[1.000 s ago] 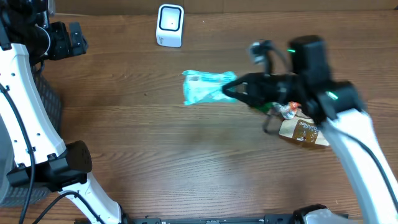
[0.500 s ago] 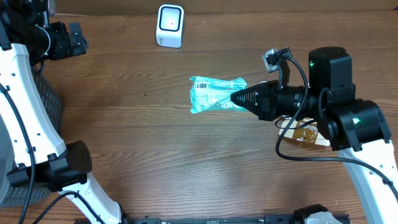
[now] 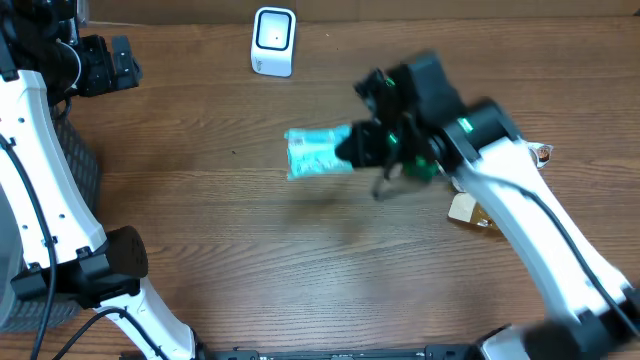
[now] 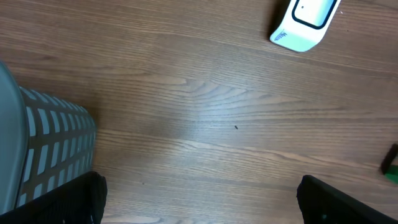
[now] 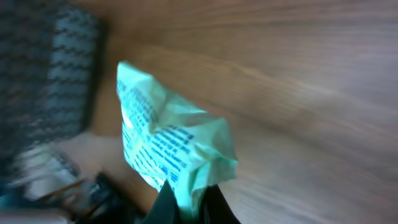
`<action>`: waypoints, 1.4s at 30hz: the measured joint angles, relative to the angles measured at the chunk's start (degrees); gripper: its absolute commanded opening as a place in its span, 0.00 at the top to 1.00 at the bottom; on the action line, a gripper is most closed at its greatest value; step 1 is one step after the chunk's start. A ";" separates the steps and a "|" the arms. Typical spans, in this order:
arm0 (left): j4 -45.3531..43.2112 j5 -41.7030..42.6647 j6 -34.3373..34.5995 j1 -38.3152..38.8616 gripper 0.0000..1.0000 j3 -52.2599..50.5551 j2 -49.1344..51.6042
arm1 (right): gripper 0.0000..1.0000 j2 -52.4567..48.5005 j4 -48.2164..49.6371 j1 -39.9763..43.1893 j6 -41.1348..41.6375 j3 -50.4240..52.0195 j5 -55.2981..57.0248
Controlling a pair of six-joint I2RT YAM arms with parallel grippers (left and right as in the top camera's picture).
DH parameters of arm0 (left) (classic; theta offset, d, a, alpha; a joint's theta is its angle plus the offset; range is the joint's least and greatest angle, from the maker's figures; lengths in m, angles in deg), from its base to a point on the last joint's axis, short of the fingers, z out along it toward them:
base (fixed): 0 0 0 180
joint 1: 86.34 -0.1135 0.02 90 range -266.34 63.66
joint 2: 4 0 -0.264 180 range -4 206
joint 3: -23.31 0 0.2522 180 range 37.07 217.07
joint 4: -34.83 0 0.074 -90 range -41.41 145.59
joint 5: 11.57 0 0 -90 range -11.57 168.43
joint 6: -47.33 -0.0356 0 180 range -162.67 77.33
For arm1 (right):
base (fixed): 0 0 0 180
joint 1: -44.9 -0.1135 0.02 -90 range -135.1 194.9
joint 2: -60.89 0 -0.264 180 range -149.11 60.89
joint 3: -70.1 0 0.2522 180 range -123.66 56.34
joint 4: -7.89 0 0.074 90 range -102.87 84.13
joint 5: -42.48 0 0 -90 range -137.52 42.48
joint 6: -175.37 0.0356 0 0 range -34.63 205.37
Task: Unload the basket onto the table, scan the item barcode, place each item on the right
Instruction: 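Lift the wipes pouch and swing it toward the white scanner, then hold the wipes pouch barcode in front of the white scanner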
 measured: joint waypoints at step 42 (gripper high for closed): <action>0.00 0.00 0.00 0.00 0.00 0.00 0.00 | 0.96 -45.31 56.83 -6.51 -78.07 -33.97 49.37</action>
